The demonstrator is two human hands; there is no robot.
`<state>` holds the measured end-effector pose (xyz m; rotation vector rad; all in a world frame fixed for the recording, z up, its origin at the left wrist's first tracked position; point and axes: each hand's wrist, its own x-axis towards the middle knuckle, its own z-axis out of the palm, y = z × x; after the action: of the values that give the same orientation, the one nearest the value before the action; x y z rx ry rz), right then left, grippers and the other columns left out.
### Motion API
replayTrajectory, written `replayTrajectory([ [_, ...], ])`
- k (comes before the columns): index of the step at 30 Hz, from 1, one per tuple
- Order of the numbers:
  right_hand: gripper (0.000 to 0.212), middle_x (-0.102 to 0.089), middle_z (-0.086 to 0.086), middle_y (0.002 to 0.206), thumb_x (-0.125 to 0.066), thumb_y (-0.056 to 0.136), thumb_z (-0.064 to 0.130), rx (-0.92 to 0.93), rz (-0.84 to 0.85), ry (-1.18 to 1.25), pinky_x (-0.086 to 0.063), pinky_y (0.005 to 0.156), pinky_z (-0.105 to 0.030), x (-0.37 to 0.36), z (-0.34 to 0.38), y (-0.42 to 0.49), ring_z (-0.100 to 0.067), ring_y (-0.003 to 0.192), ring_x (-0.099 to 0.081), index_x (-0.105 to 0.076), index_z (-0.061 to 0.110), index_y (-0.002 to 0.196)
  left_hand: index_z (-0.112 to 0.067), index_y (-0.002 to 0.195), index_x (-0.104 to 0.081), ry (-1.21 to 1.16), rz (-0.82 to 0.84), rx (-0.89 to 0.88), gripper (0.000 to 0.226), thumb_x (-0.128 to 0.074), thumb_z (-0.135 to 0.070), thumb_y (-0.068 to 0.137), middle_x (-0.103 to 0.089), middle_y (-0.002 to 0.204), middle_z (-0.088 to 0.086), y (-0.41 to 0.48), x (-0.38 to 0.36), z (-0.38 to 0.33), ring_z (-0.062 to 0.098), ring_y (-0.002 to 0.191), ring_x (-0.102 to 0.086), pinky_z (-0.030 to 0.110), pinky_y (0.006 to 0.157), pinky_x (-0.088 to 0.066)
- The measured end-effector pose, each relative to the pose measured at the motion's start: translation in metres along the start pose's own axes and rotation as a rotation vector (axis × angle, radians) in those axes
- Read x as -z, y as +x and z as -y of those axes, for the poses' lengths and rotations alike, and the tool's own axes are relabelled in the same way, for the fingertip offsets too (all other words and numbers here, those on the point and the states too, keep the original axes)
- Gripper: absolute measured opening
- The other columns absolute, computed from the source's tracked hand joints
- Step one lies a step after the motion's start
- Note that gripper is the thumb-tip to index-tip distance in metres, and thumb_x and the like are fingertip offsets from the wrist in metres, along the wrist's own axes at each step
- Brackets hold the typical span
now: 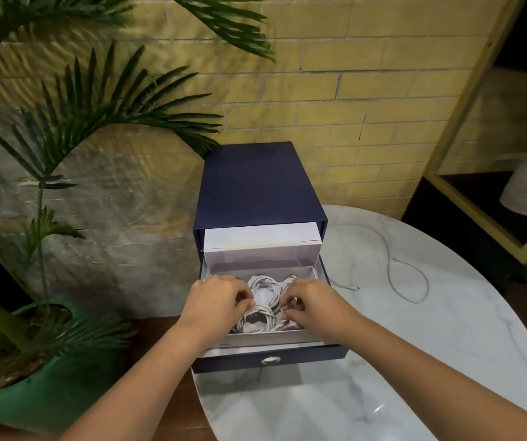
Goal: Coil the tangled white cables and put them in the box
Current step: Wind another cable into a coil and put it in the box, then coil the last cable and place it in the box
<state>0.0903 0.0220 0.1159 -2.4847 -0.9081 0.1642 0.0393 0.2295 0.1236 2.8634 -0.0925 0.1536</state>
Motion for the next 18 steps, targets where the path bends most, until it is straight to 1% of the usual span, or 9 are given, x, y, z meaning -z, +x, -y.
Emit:
replayTrajectory([
  [3,0.01,-0.065,0.006,0.095,-0.07,0.084,0.023,-0.017,-0.055,0.057,-0.049,0.075,-0.024,0.018,-0.009,-0.013,-0.01,0.076,-0.06,-0.072,0.019,0.094,-0.035,0.096,-0.069,-0.073,-0.019,-0.021,0.019,-0.053,-0.045,0.093,-0.065,0.096,-0.019,0.005,0.001,-0.012,0.005,0.089,-0.057,0.03,0.083,-0.047],
  [5,0.008,-0.065,0.007,0.093,-0.069,0.086,0.022,-0.034,-0.091,0.093,-0.049,0.073,-0.02,0.029,-0.021,-0.022,-0.007,0.077,-0.06,-0.072,0.02,0.093,-0.032,0.097,-0.07,-0.126,-0.012,-0.054,0.02,-0.053,-0.042,0.094,-0.064,0.096,-0.017,0.009,0.001,-0.025,0.005,0.088,-0.057,0.026,0.08,-0.047],
  [7,0.005,-0.064,0.01,0.09,-0.069,0.087,0.024,-0.062,-0.134,0.121,-0.044,0.069,-0.012,0.043,-0.039,-0.034,-0.004,0.077,-0.058,-0.072,0.022,0.091,-0.03,0.096,-0.07,-0.162,-0.012,-0.097,0.02,-0.053,-0.041,0.095,-0.064,0.094,-0.016,0.017,-0.002,-0.045,0.007,0.087,-0.057,0.03,0.081,-0.049],
  [8,0.004,-0.064,0.012,0.089,-0.068,0.087,0.024,-0.085,-0.152,0.134,-0.043,0.069,-0.01,0.05,-0.048,-0.039,-0.003,0.077,-0.058,-0.072,0.024,0.089,-0.03,0.095,-0.07,-0.177,-0.016,-0.113,0.02,-0.053,-0.04,0.094,-0.064,0.092,-0.015,0.021,-0.003,-0.055,0.007,0.087,-0.057,0.032,0.081,-0.048],
  [9,0.003,-0.064,0.013,0.088,-0.068,0.088,0.024,-0.111,-0.168,0.142,-0.042,0.069,-0.01,0.056,-0.057,-0.044,-0.003,0.077,-0.058,-0.071,0.026,0.087,-0.03,0.095,-0.07,-0.19,-0.014,-0.124,0.02,-0.053,-0.04,0.094,-0.063,0.092,-0.014,0.025,-0.006,-0.065,0.008,0.087,-0.057,0.032,0.082,-0.048],
  [13,0.013,-0.064,0.014,0.087,-0.069,0.087,0.023,-0.207,-0.21,0.169,-0.045,0.07,-0.014,0.08,-0.107,-0.064,-0.003,0.078,-0.057,-0.066,0.034,0.08,-0.028,0.097,-0.071,-0.251,0.016,-0.173,0.019,-0.055,-0.037,0.093,-0.065,0.094,-0.011,0.048,-0.021,-0.113,0.01,0.089,-0.058,0.031,0.083,-0.047],
  [16,0.008,-0.063,0.016,0.086,-0.068,0.087,0.024,-0.258,-0.192,0.142,-0.044,0.069,-0.014,0.094,-0.15,-0.076,-0.002,0.076,-0.057,-0.069,0.03,0.082,-0.025,0.096,-0.071,-0.31,0.056,-0.195,0.018,-0.055,-0.035,0.093,-0.066,0.093,-0.01,0.069,-0.039,-0.153,0.009,0.087,-0.058,0.033,0.083,-0.049],
  [18,0.005,-0.063,0.015,0.087,-0.067,0.088,0.024,-0.28,-0.173,0.111,-0.042,0.068,-0.012,0.1,-0.18,-0.082,-0.003,0.076,-0.058,-0.07,0.026,0.084,-0.026,0.098,-0.07,-0.309,0.098,-0.186,0.019,-0.053,-0.035,0.094,-0.065,0.095,-0.009,0.084,-0.054,-0.179,0.009,0.089,-0.058,0.032,0.084,-0.048],
])
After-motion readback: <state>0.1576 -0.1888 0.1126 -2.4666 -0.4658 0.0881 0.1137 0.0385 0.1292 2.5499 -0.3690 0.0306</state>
